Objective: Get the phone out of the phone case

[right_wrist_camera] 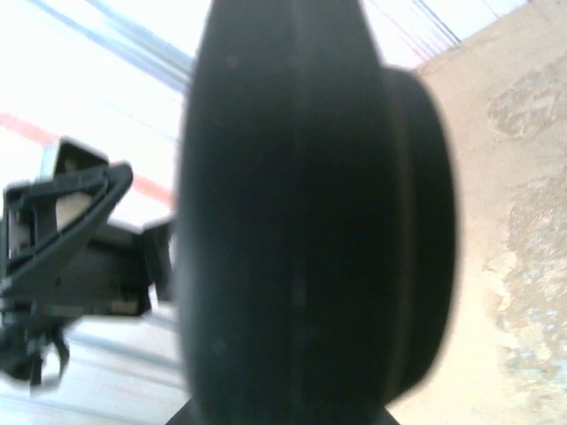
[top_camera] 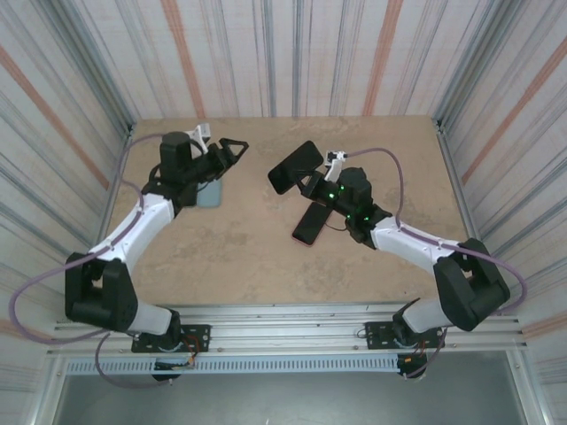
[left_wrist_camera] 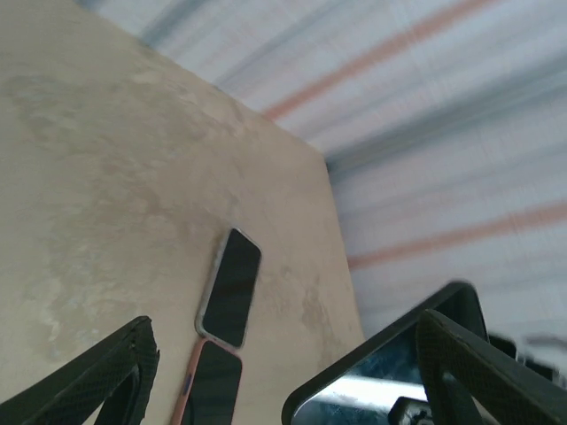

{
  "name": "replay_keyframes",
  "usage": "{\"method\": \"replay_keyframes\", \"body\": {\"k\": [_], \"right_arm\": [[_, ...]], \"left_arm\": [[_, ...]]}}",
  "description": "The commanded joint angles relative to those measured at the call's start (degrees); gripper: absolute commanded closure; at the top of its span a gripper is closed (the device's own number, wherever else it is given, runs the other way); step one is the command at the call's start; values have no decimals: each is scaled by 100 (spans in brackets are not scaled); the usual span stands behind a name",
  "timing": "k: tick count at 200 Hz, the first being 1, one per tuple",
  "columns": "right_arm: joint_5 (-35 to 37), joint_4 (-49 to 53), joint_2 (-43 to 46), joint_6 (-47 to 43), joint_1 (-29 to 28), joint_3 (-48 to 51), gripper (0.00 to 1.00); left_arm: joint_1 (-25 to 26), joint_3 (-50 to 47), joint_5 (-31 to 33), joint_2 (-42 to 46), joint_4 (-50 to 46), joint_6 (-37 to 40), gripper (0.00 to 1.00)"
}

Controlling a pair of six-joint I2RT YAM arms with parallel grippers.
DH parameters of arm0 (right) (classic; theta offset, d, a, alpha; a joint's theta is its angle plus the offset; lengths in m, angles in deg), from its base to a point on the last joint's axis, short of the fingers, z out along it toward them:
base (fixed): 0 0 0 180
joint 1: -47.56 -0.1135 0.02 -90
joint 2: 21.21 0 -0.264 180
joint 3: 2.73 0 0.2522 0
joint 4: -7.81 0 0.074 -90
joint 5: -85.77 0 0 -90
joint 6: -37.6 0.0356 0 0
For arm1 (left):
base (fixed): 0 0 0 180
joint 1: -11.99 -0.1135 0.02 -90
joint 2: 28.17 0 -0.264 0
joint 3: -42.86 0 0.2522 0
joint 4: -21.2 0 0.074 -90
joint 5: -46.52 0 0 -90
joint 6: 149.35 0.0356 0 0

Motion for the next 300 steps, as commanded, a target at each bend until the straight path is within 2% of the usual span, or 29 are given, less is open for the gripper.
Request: {"method": "replay_keyframes", "body": {"k": [1, 27, 61, 107, 138, 154, 170, 194, 216, 243, 268, 300], "right_arm": [[-920, 434, 299, -1124, 253, -279, 95], [-1538, 828, 359, -1745, 402, -471, 94], [-2265, 1132, 242, -2339, 533, -738, 93], [-3002, 1288, -10, -2666, 581, -1079, 93], [-3444, 1319, -200, -2721, 581, -1250, 93], [-3607, 1357, -293, -2770, 588, -1318, 93], [-3817, 1384, -374, -2774, 597, -1403, 93], [-4014, 1376, -445, -2804, 612, -1465, 93], [-4164, 1395, -477, -2867, 623, -1490, 93], [-4275, 1703, -510, -3130, 630, -1591, 92], [-4370, 1742, -540, -3193, 667, -1591, 92], [-4416, 1803, -563, -3255, 671, -1614, 90]], "left_arm": [[-89, 796, -1988, -345, -462, 1902, 22], [64, 1282, -2743, -498, -1044, 3390, 21], [224, 1777, -3475, -772, -1755, 4662, 21], [534, 2347, -3685, -1240, -2782, 5816, 24], [606, 2576, -4037, -1485, -2946, 5898, 30], [605, 2700, -4313, -1595, -2995, 5890, 38], [599, 2808, -4629, -1683, -3051, 5836, 40], [592, 2832, -4723, -1761, -3088, 5838, 51], [599, 2861, -4719, -1831, -3096, 5775, 53], [592, 2993, -4833, -1935, -3132, 5671, 71], [599, 3021, -4877, -1968, -3132, 5600, 77], [597, 3049, -4953, -2025, -3046, 5394, 96]]}}
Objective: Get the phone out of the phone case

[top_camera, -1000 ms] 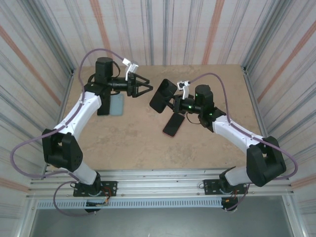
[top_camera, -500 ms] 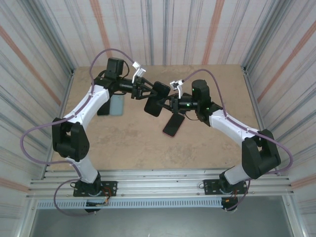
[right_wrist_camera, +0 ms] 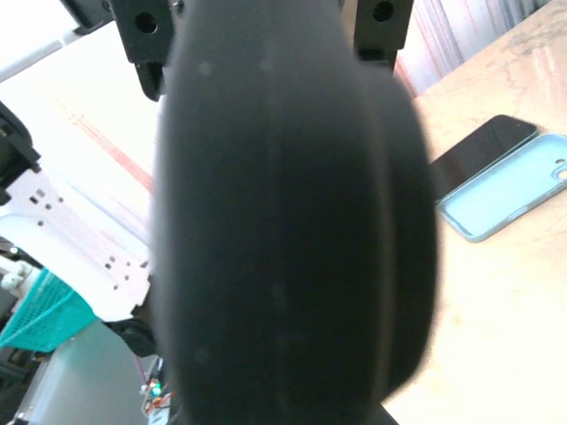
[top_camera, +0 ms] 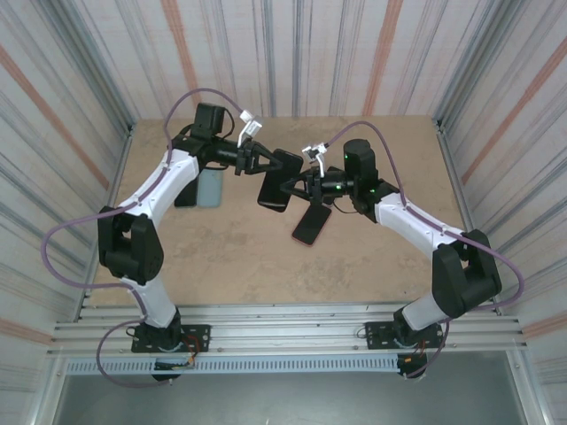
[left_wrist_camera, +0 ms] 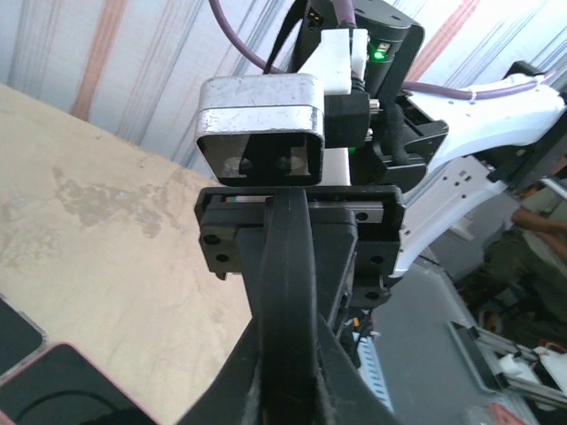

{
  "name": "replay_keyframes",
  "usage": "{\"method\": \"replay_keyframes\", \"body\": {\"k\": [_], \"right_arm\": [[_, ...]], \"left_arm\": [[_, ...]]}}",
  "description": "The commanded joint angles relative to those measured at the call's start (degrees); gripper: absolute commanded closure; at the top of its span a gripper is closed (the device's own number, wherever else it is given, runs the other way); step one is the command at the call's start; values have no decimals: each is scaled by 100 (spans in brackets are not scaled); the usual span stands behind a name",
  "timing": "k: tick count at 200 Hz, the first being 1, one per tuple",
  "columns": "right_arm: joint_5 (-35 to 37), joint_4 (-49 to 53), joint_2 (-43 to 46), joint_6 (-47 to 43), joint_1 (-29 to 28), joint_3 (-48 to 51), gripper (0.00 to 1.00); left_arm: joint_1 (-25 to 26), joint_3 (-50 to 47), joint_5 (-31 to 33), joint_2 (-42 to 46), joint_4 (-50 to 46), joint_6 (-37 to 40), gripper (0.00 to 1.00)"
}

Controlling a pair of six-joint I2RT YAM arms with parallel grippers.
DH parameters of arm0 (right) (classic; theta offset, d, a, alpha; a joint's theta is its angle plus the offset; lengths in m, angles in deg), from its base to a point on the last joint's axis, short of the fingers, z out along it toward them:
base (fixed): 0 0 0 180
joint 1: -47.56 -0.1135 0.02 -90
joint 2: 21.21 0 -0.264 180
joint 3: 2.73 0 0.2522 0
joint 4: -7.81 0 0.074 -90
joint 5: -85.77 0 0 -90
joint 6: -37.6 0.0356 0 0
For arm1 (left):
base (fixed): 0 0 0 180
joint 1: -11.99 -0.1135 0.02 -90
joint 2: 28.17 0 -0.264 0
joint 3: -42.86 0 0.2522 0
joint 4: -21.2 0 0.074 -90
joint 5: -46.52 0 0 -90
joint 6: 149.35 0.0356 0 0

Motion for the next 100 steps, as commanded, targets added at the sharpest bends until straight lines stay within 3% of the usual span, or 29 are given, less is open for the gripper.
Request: {"method": "replay_keyframes", "body": {"k": [1, 46, 72, 100], "right_arm": [[-130, 48, -41, -89, 37, -219, 90], [17, 7, 41, -168, 90, -108, 61], [448, -309, 193, 0, 156, 246, 39], [1274, -1185, 414, 820, 246, 942, 30]], "left_arm": [[12, 200, -216, -81, 79, -97, 96], [1, 127, -63, -49, 785, -936, 100], [-40, -125, 403, -29, 2155, -2402, 100], [-15, -727, 1308, 158, 3853, -3856, 100]]}}
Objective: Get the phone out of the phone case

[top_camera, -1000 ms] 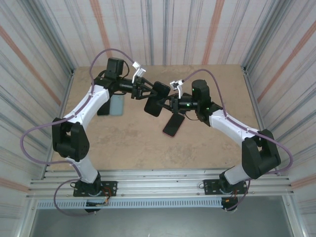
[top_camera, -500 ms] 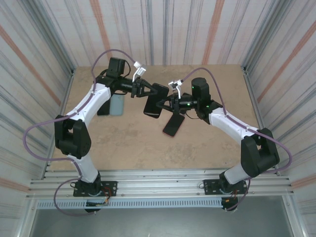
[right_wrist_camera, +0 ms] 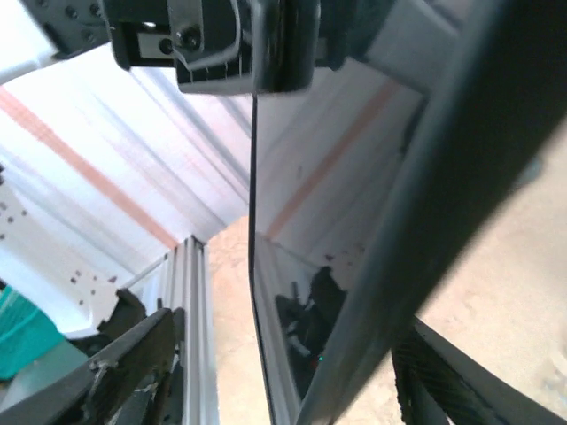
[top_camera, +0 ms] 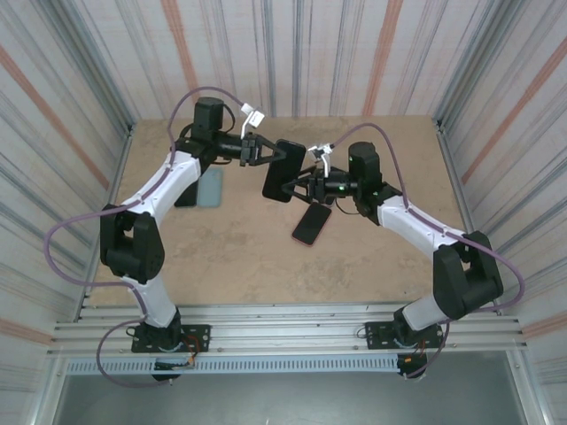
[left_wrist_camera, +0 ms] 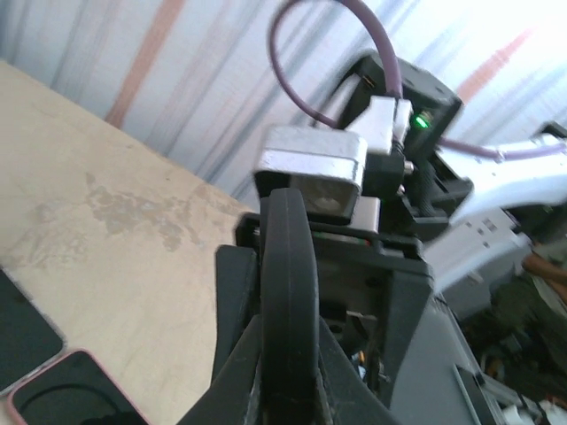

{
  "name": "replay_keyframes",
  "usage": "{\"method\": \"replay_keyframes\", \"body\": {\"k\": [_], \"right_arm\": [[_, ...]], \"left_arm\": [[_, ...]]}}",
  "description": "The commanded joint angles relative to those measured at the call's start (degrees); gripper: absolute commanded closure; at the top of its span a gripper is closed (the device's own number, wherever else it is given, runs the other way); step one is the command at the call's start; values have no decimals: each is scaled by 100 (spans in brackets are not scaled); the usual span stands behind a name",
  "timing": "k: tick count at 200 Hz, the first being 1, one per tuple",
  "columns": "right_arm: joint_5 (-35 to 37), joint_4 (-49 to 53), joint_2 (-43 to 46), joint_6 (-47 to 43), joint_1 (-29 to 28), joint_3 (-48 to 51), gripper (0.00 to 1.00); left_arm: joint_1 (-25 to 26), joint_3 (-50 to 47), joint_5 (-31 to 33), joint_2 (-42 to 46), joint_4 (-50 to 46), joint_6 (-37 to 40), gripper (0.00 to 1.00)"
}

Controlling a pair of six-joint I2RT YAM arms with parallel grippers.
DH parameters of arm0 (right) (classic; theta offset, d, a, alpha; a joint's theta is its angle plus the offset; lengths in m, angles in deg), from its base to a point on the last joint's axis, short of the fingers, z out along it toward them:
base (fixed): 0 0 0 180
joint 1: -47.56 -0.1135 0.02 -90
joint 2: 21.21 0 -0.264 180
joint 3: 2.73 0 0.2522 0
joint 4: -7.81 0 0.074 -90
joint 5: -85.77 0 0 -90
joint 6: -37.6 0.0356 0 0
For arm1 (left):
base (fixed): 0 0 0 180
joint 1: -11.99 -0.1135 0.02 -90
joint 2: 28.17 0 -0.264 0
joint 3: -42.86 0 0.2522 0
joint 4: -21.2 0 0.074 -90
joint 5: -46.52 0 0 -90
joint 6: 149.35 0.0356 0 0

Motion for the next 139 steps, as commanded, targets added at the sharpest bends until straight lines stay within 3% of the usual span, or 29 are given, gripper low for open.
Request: {"method": "replay_keyframes", "body": {"k": [1, 44, 85, 139], "right_arm": [[801, -744, 286, 689, 84, 520, 29], [2167, -2180, 530, 2326, -56, 1672, 26], [3048, -3449, 483, 3554, -491, 2230, 30], [3847, -4909, 6, 4904, -898, 2481, 47]], "left_arm": [[-10, -418, 766, 217, 1808, -1658, 100], [149, -941, 1960, 336, 2924, -2879, 100], [414, -1617, 3230, 517, 3939, -3942, 100], [658, -2151, 4171, 513, 5113, -5121, 100]]}}
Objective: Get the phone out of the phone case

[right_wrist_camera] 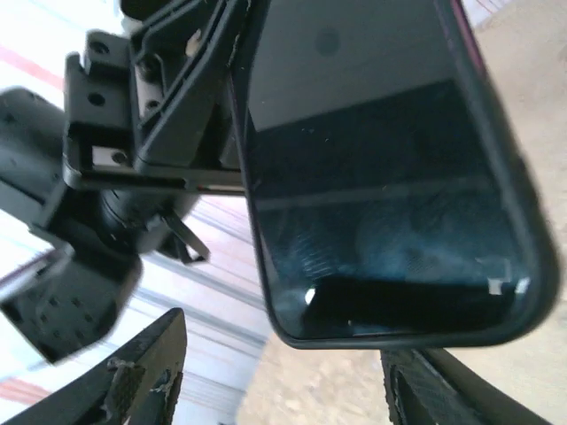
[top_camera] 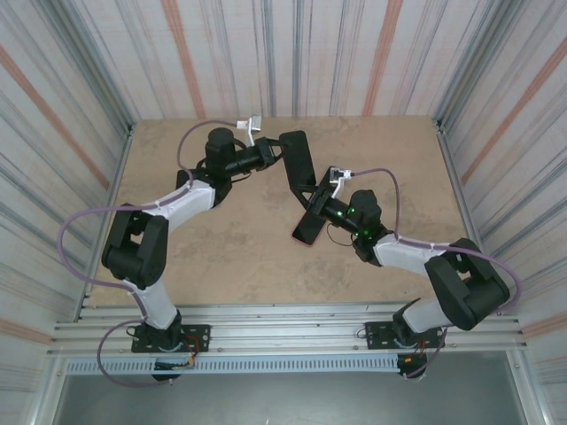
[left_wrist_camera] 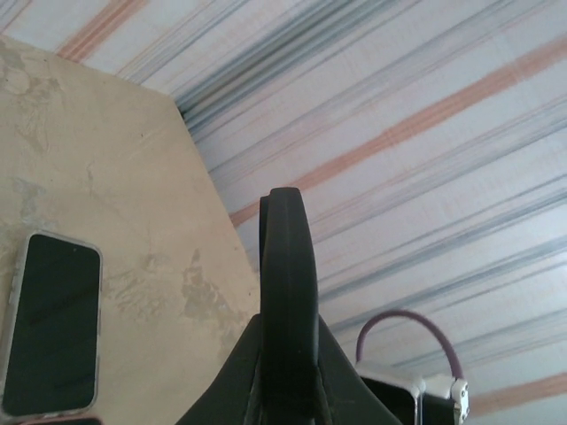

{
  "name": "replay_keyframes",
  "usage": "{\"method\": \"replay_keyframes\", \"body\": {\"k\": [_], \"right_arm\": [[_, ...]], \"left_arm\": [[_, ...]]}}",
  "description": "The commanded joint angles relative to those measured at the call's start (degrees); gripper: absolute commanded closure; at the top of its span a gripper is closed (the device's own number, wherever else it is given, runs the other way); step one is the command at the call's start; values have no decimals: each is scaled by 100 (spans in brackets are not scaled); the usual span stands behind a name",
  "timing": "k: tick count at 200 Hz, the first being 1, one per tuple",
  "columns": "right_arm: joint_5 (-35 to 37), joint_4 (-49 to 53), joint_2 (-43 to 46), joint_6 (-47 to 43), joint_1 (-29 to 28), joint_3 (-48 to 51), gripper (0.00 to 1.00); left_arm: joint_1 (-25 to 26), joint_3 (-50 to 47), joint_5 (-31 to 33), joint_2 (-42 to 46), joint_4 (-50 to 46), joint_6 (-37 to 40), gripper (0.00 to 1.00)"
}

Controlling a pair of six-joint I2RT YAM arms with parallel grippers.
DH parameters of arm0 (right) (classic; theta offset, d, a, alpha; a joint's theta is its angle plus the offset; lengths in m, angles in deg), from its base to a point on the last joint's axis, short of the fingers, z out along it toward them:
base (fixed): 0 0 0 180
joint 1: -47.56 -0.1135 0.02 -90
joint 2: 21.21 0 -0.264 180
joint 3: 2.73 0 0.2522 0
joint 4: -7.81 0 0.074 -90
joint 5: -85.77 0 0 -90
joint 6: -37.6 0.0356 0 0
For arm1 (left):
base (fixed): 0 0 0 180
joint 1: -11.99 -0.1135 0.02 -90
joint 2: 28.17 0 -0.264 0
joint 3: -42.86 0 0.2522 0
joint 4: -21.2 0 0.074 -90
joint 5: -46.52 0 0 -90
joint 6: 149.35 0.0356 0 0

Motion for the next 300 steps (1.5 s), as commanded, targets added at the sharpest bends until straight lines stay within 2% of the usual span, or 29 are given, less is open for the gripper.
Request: {"method": "replay_keyframes", "body": {"k": [1, 60, 120, 180, 207, 216, 251, 300], "right_arm": [[559, -1205, -257, 931, -104, 99, 48], [780, -2143, -757, 1365, -200, 88, 65], [756, -2353, -881, 1320, -152, 21, 80], [525, -2296, -848, 1016, -76, -36, 89], [317, -1934, -733, 663, -31, -111, 89], [251, -1652, -635, 297, -30, -148, 90], [188, -8, -26, -888, 11, -279, 90], [108, 1085, 408, -1507, 311, -444, 91]], "left_arm": [[62, -114, 574, 345, 1083, -809, 100], [172, -389, 940, 462, 1433, -1487, 100], [164, -523, 986, 459, 1720, -1984, 100], [172, -501, 947, 502, 1762, -2432, 100], [172, -465, 864, 544, 1796, -2746, 100], [172, -453, 842, 559, 1804, -2860, 100], [198, -406, 713, 666, 1787, -3128, 100], [286, -364, 583, 758, 1764, -3318, 100]]}}
